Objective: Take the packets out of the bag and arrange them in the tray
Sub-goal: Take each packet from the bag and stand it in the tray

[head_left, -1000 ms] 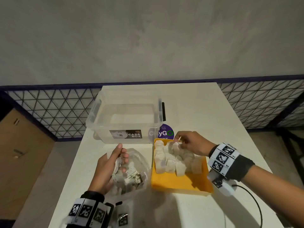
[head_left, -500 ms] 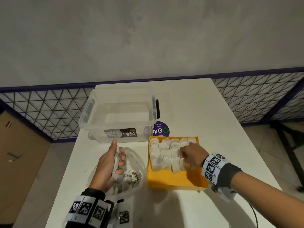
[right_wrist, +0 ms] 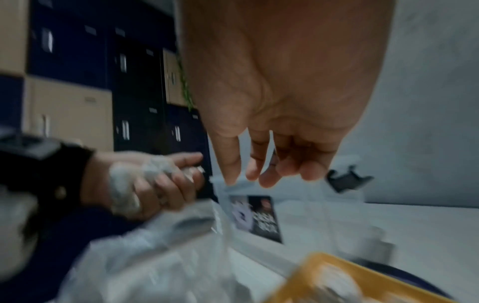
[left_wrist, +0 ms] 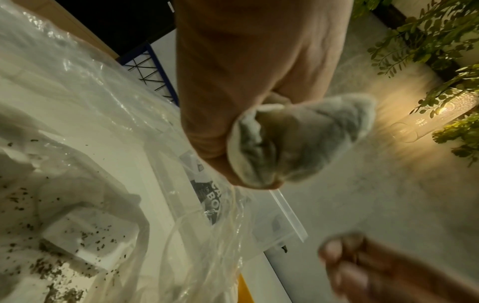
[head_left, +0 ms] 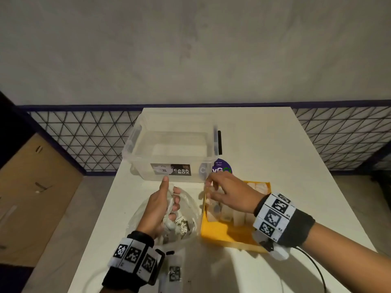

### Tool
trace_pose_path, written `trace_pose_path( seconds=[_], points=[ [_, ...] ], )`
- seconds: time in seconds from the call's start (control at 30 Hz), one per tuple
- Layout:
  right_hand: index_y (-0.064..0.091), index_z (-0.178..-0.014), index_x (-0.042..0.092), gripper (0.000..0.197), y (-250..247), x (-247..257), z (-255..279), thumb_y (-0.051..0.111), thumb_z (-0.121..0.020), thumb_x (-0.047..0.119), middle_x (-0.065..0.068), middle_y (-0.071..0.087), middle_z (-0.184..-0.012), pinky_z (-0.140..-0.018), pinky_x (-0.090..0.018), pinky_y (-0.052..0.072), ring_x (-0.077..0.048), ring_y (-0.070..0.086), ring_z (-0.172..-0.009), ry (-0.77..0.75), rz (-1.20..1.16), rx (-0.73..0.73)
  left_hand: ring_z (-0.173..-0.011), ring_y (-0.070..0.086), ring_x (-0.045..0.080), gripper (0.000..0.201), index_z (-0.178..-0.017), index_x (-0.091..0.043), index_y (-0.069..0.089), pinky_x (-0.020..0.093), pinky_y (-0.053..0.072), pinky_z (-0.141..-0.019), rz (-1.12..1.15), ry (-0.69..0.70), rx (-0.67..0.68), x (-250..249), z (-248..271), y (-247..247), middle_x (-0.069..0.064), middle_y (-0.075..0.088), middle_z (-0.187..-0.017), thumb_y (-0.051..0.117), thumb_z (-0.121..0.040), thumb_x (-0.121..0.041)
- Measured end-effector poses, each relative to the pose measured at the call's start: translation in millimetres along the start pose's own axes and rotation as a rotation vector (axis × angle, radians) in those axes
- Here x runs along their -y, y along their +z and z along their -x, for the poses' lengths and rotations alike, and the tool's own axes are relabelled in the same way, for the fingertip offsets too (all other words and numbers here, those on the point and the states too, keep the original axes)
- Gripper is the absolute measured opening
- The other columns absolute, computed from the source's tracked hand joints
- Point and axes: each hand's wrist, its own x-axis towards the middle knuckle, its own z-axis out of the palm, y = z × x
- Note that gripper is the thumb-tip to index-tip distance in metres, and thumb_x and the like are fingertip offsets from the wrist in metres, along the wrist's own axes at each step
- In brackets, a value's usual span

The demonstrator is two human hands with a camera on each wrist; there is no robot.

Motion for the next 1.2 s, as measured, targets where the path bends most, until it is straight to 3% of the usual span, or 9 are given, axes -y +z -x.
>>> trace_pose_path(
  seconds=[0.23, 0.37, 0.5, 0.6, 0.73, 0.9, 1.03, 1.13, 1.2],
  points=[
    [0.053, -0.122, 0.014, 0.031, 13, 53, -43, 0.049, -0.094, 0.028, -0.009, 0.058, -0.105, -0.080, -0.027, 0.036, -0.013, 0.046, -0.093, -0.084, -0.156, 0.022, -0.042, 0.038, 0.009, 0.055, -0.097, -0.010, 0.059, 0.017, 0.025, -0.033, -0.031, 0.023, 0.059, -1, 4, -4, 0.000, 0.048, -0.056, 0.031, -0.096, -0.056],
    [0.061, -0.105, 0.007, 0.022, 17, 56, -56, 0.058, -0.090, 0.022, -0.001, 0.054, -0.091, -0.066, -0.018, 0.033, -0.010, 0.046, -0.081, -0.068, -0.220, 0.096, -0.042, 0.037, 0.008, 0.050, -0.109, -0.019, 0.061, 0.015, 0.024, -0.032, -0.002, 0.030, 0.114, -2, 5, -10, 0.001, 0.048, -0.058, 0.032, -0.095, -0.057],
    [0.059, -0.087, 0.013, 0.007, 17, 56, -60, 0.065, -0.084, 0.012, 0.007, 0.057, -0.075, -0.057, -0.004, 0.037, 0.001, 0.051, -0.065, -0.017, -0.428, 0.096, -0.045, 0.038, 0.008, 0.043, -0.108, -0.017, 0.060, 0.016, 0.025, -0.034, 0.003, 0.048, 0.165, 0, 8, -22, 0.002, 0.052, -0.064, 0.042, -0.093, -0.053],
    [0.058, -0.079, 0.016, 0.012, 12, 53, -63, 0.065, -0.083, 0.007, 0.002, 0.058, -0.068, -0.059, -0.012, 0.041, -0.005, 0.052, -0.060, 0.030, -0.579, 0.113, -0.045, 0.037, 0.007, 0.040, -0.110, -0.014, 0.064, 0.015, 0.023, -0.035, 0.052, 0.080, 0.196, 4, 9, -31, 0.002, 0.053, -0.068, 0.058, -0.085, -0.045],
    [0.061, -0.080, 0.013, 0.014, 5, 51, -64, 0.065, -0.082, 0.000, -0.002, 0.056, -0.068, -0.053, -0.013, 0.042, -0.002, 0.051, -0.055, 0.057, -0.709, 0.100, -0.043, 0.035, 0.008, 0.017, -0.089, -0.018, 0.071, 0.014, 0.021, -0.034, 0.151, 0.095, 0.198, 7, 6, -38, 0.005, 0.052, -0.071, 0.068, -0.079, -0.031],
    [0.066, -0.100, 0.001, 0.018, 8, 53, -67, 0.067, -0.082, 0.006, 0.001, 0.058, -0.074, -0.059, -0.012, 0.040, -0.006, 0.051, -0.066, 0.042, -0.621, 0.113, -0.040, 0.034, 0.007, 0.017, -0.089, -0.017, 0.072, 0.013, 0.020, -0.033, 0.217, 0.075, 0.208, 7, 2, -37, 0.006, 0.052, -0.069, 0.067, -0.078, -0.029],
    [0.067, -0.097, 0.000, 0.016, 5, 52, -67, 0.068, -0.081, 0.007, 0.005, 0.058, -0.070, -0.064, -0.015, 0.041, -0.006, 0.050, -0.065, 0.027, -0.549, 0.079, -0.042, 0.035, 0.006, 0.025, -0.096, -0.013, 0.066, 0.015, 0.021, -0.033, 0.163, 0.051, 0.236, 6, 2, -39, 0.005, 0.052, -0.071, 0.062, -0.084, -0.034],
    [0.067, -0.097, 0.000, 0.015, -3, 50, -67, 0.066, -0.082, 0.006, -0.002, 0.060, -0.072, -0.057, -0.013, 0.042, -0.007, 0.051, -0.062, 0.055, -0.545, 0.021, -0.037, 0.036, 0.006, 0.033, -0.096, -0.009, 0.061, 0.015, 0.022, -0.030, 0.135, -0.029, 0.241, 6, 2, -39, 0.002, 0.053, -0.063, 0.055, -0.090, -0.041],
    [0.068, -0.098, 0.002, 0.016, -7, 47, -67, 0.067, -0.082, 0.007, -0.010, 0.065, -0.081, -0.065, -0.018, 0.046, -0.011, 0.054, -0.068, 0.053, -0.481, -0.006, -0.032, 0.034, 0.005, 0.036, -0.086, -0.010, 0.057, 0.014, 0.022, -0.028, 0.134, -0.097, 0.237, 6, 2, -39, -0.003, 0.050, -0.051, 0.048, -0.093, -0.045]
  ],
)
